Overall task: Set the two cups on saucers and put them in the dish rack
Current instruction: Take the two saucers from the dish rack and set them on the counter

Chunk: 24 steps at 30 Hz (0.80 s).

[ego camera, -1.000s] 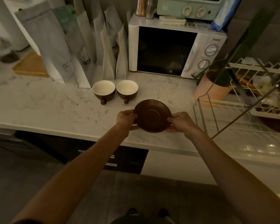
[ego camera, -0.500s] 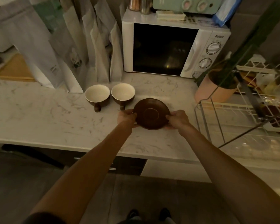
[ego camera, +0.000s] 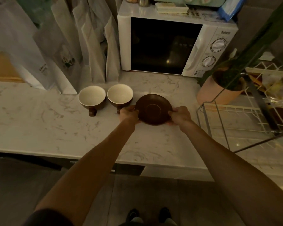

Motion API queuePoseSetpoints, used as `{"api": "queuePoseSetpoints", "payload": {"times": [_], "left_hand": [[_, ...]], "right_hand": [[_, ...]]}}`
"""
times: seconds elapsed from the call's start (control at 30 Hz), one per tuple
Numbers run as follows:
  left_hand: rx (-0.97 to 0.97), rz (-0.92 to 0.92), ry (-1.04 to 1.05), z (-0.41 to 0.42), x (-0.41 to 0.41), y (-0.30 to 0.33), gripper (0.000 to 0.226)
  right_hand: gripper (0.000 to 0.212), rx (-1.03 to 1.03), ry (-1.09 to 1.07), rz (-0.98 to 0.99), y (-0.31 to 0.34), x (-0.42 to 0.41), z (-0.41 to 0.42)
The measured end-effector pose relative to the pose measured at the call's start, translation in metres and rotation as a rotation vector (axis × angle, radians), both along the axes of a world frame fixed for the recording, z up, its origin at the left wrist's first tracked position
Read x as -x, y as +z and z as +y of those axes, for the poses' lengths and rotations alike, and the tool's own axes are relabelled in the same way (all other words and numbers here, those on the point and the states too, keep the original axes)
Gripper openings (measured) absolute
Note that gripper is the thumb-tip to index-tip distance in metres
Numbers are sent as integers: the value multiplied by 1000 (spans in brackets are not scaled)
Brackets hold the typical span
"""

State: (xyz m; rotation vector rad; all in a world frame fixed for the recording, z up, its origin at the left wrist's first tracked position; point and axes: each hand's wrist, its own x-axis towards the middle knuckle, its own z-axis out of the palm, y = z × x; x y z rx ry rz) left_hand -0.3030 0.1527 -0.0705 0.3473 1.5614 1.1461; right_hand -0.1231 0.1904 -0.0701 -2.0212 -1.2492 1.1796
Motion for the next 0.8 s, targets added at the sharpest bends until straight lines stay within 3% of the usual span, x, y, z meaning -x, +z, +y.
{"api": "queuePoseSetpoints", "payload": {"times": [0.33,0.8], "left_hand": [[0,69,-21,14,3,-15,30],[-39,330,-99,16,6,-30,28]], "right_hand": [[31,-17,17,-63,-5,2,8],[27,-22,24,-20,-8,2,6]]}}
